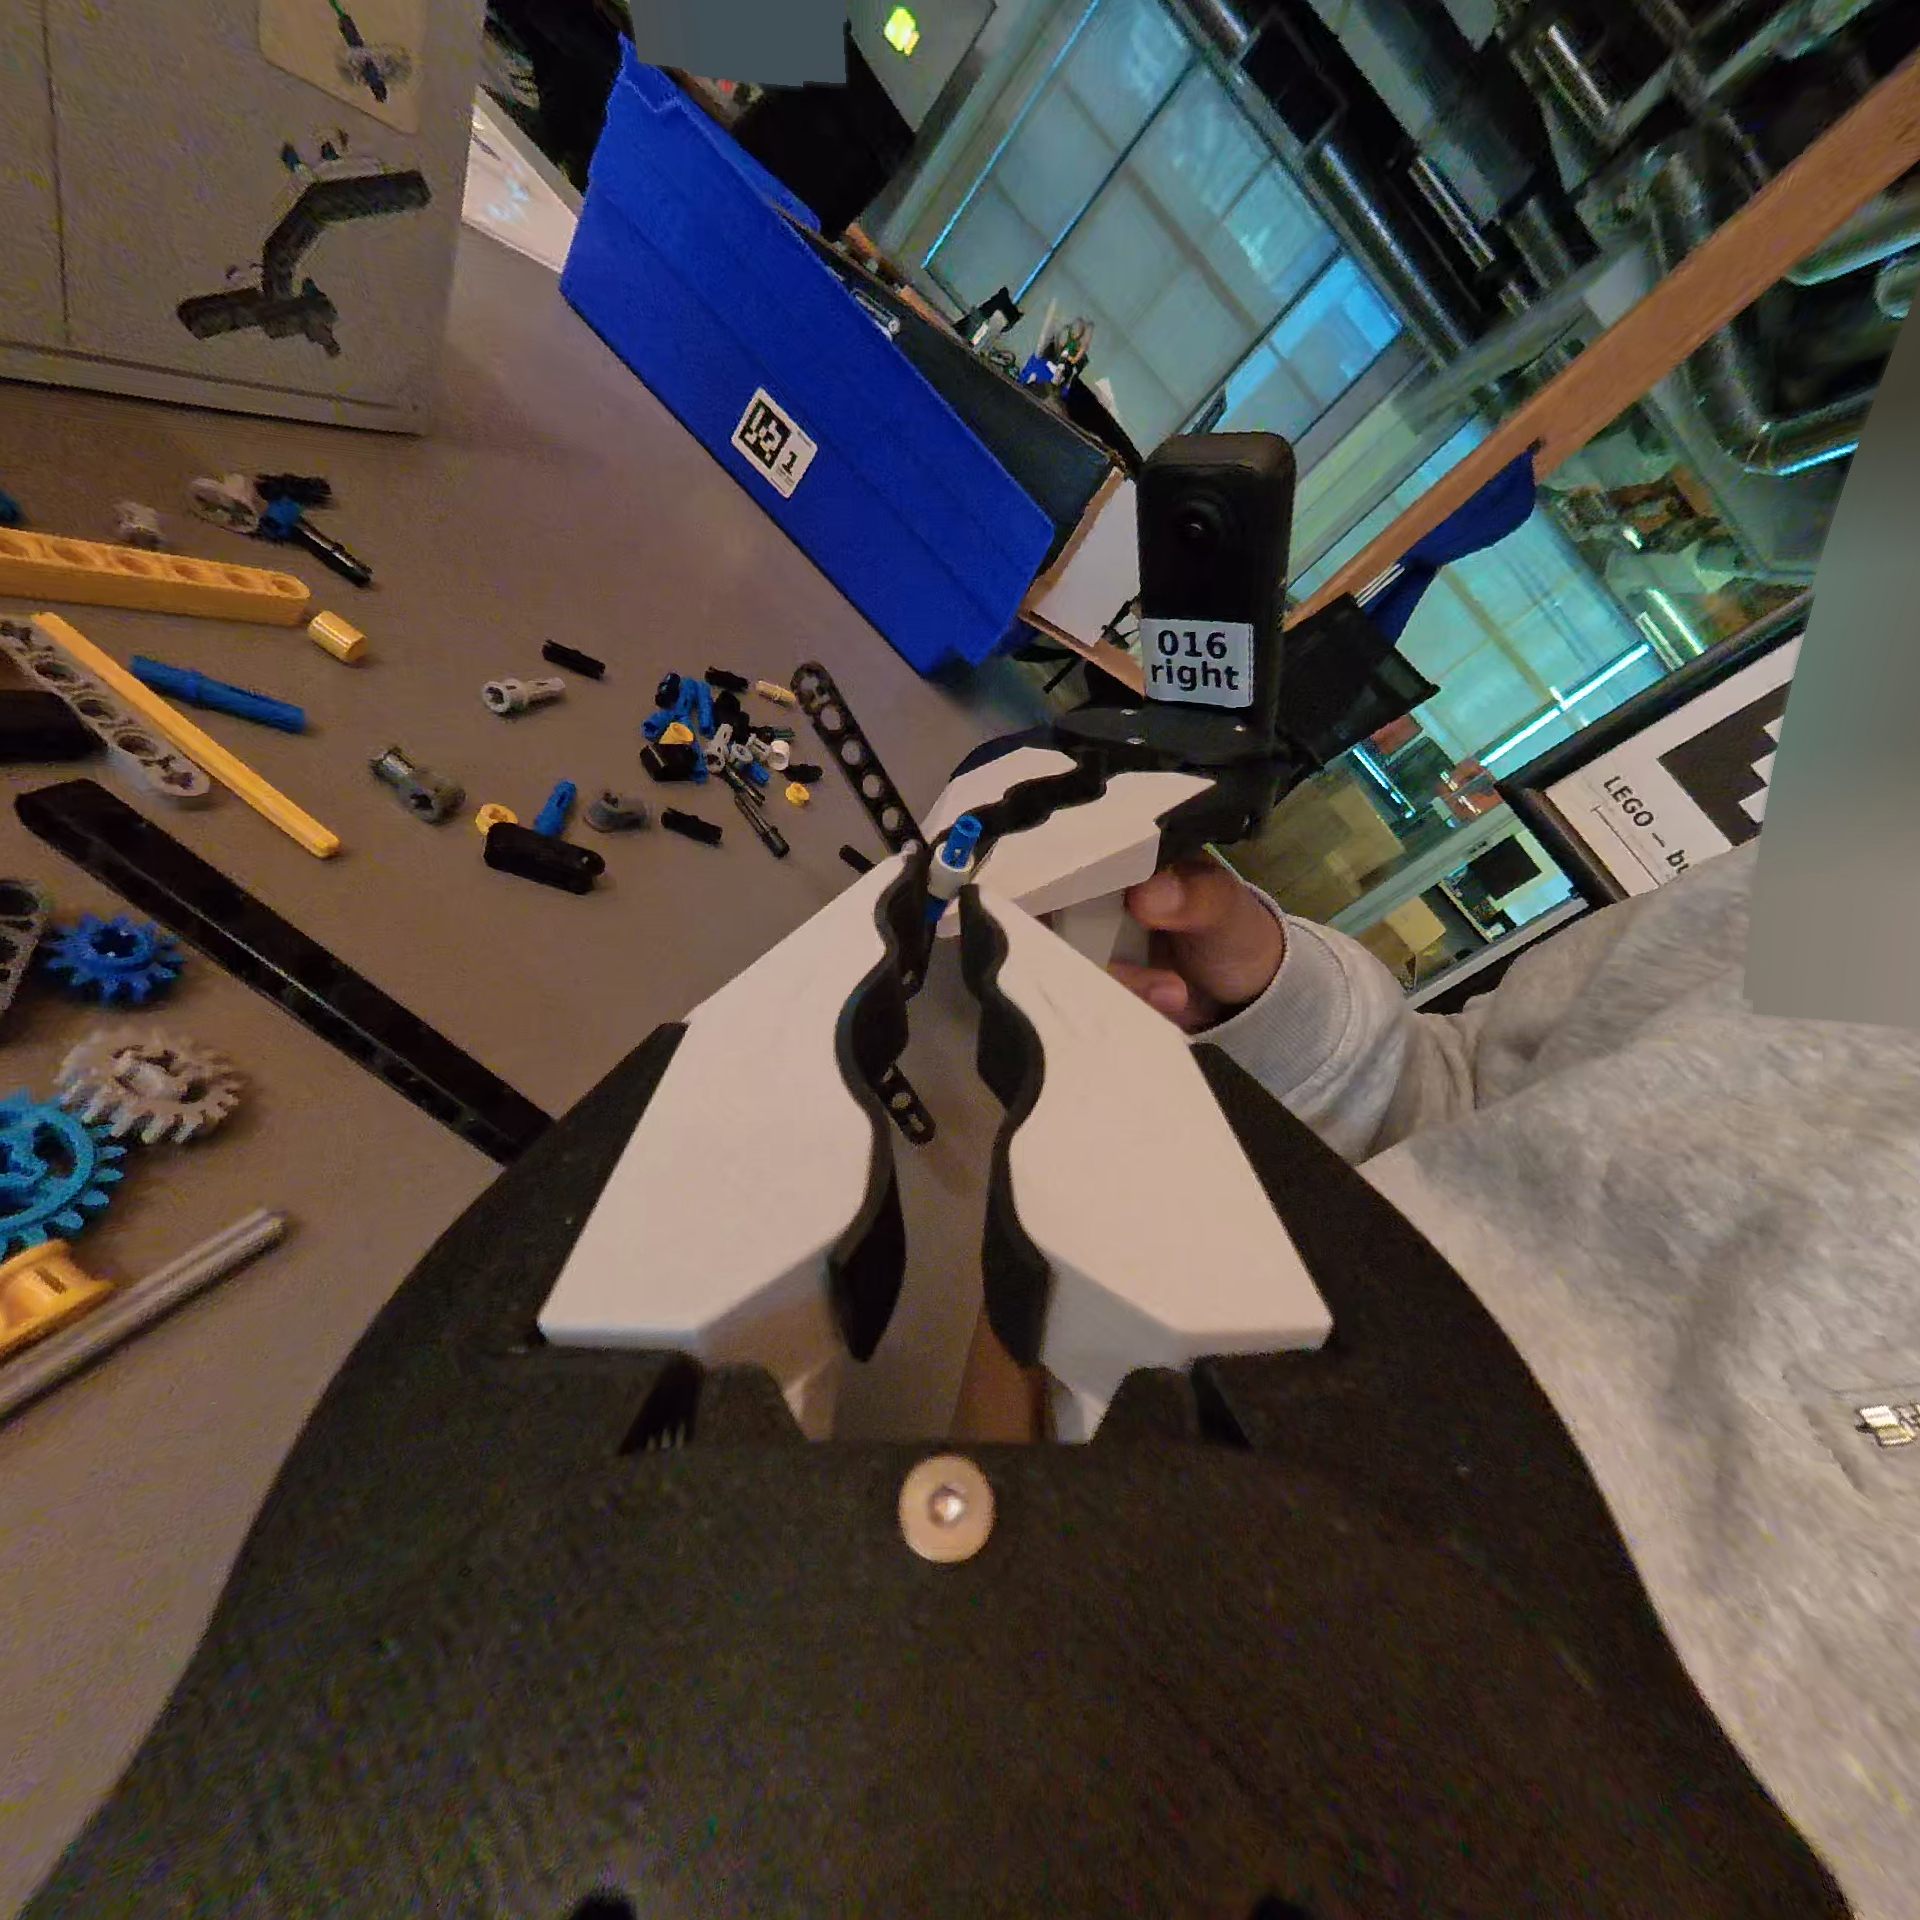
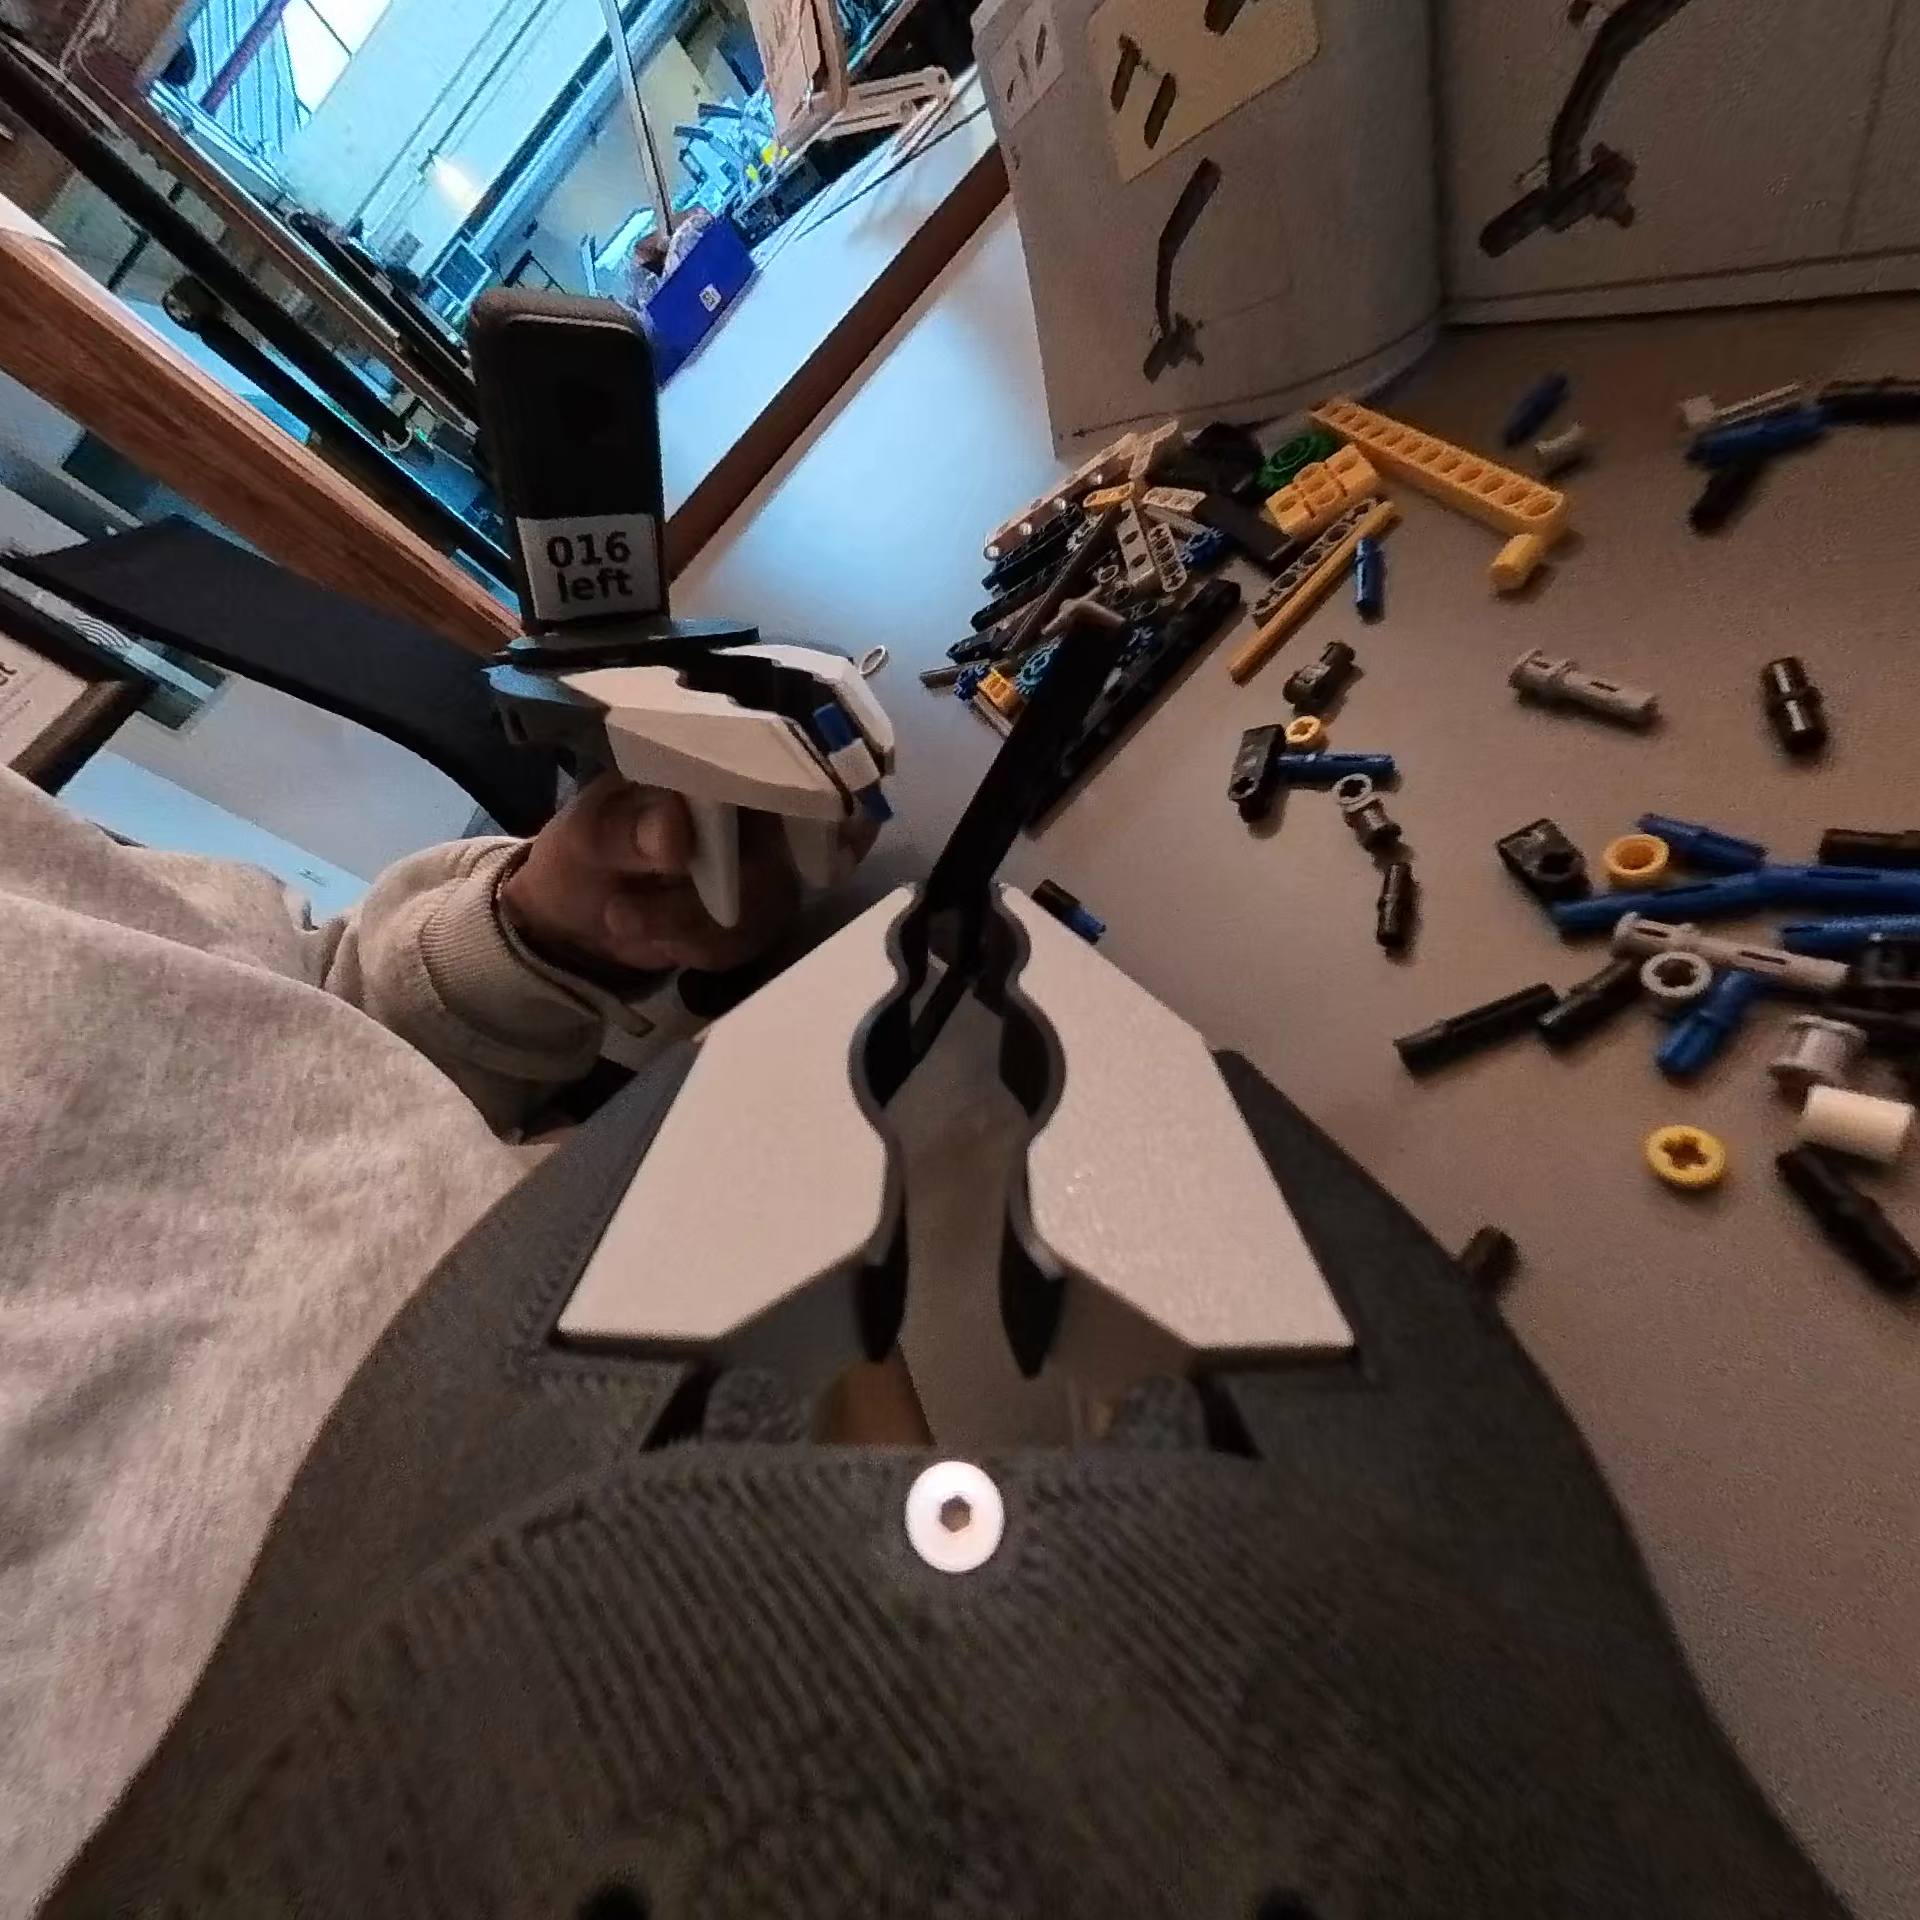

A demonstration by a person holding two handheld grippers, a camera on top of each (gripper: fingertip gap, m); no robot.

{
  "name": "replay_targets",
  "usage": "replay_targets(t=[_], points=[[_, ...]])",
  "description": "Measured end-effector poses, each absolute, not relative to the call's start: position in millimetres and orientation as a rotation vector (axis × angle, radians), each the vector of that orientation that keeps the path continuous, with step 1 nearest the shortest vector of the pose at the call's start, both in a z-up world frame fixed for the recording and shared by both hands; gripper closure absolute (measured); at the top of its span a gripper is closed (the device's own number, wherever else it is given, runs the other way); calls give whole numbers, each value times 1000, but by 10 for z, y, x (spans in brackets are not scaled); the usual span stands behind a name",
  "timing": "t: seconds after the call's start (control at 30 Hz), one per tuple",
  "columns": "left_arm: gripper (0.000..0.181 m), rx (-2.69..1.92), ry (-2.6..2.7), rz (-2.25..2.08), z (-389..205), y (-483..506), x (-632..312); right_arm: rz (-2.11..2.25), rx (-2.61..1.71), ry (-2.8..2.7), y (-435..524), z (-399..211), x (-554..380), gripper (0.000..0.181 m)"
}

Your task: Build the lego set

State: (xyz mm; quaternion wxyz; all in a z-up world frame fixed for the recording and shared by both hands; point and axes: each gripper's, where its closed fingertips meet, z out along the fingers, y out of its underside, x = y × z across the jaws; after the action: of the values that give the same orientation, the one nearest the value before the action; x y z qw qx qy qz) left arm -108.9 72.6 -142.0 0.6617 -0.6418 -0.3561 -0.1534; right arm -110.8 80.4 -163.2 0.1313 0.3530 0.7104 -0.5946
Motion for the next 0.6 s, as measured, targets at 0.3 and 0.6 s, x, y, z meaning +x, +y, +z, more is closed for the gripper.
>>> replay_targets(t=[0.3,0.6], points=[[176,-1455,-808,-354,-1431,731,-1090,-1715,1049,2116,798,-1683,-1133,173],[176,-1452,-812,-361,-1435,733,-1096,-1684,1112,2184,803,-1761,-1183,173]])
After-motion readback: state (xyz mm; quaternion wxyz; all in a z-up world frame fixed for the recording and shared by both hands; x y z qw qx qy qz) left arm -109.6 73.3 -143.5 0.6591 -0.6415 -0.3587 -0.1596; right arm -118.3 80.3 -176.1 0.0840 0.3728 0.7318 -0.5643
